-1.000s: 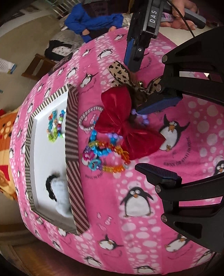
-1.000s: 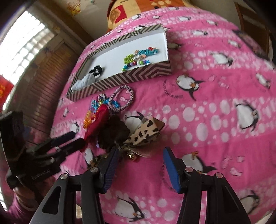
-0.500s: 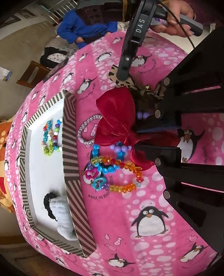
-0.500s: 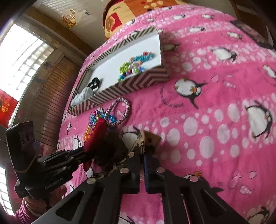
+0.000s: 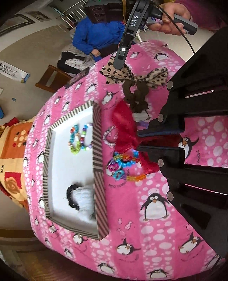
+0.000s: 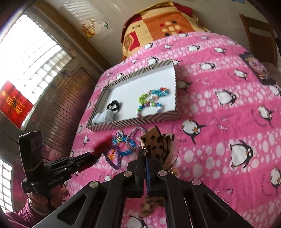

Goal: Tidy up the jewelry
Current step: 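Grasp the red bow with the left tool while the right grasps the leopard-print bow, then lift the red bow and leopard bow with brown scrunchie toward the box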

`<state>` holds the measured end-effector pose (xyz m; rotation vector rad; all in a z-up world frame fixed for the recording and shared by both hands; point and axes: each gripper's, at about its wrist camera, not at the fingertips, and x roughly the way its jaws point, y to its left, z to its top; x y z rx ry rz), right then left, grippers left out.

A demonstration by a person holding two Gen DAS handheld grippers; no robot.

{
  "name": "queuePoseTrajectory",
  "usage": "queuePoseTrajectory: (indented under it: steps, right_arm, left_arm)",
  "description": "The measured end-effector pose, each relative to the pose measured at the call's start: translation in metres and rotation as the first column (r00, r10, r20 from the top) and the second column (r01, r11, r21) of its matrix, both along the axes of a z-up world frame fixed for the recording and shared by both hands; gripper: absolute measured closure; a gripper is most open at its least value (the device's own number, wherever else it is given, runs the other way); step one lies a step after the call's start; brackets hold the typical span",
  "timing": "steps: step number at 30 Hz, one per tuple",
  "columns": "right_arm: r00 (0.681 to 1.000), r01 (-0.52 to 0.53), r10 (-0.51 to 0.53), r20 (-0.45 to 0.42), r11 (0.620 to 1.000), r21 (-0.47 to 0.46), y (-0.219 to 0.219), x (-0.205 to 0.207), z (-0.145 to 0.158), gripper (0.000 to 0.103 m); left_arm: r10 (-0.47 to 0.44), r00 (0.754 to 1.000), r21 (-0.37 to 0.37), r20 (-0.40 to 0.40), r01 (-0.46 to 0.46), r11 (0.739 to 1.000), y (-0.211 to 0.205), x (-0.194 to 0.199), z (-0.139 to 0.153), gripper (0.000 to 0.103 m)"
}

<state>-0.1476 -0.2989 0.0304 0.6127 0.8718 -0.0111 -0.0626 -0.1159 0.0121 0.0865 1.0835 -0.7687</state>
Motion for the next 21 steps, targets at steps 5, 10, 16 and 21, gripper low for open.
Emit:
queuePoseTrajectory:
  steps: [5, 10, 16, 21]
  right_arm:
    - [0.999, -0.015, 0.016, 0.037, 0.999, -0.032, 0.003, -0.001, 0.021, 0.102]
    - [0.999, -0.012, 0.014, 0.052, 0.999, -0.043, 0.001, 0.001, 0.029, 0.102]
    - [0.999, -0.011, 0.012, 0.038, 1.0, -0.026, -0.003, 0.0, 0.026, 0.102]
    - [0.999, -0.017, 0.018, 0.032, 1.0, -0.023, -0.004, -0.002, 0.026, 0.102]
  left_arm:
    - [0.008, 0.999, -0.01, 0.038, -0.007, 1.0, 0.001, 0.003, 0.014, 0.097]
    - [-0.037, 0.998, 0.029, 0.049, 0.036, 0.999, -0.004, -0.003, 0.009, 0.096]
    - [-0.14, 0.989, 0.122, 0.057, 0.132, 0.984, -0.032, -0.022, -0.022, 0.041]
    - [-0.163, 0.985, 0.21, 0.059, 0.147, 0.967, -0.055, -0.015, -0.056, 0.046]
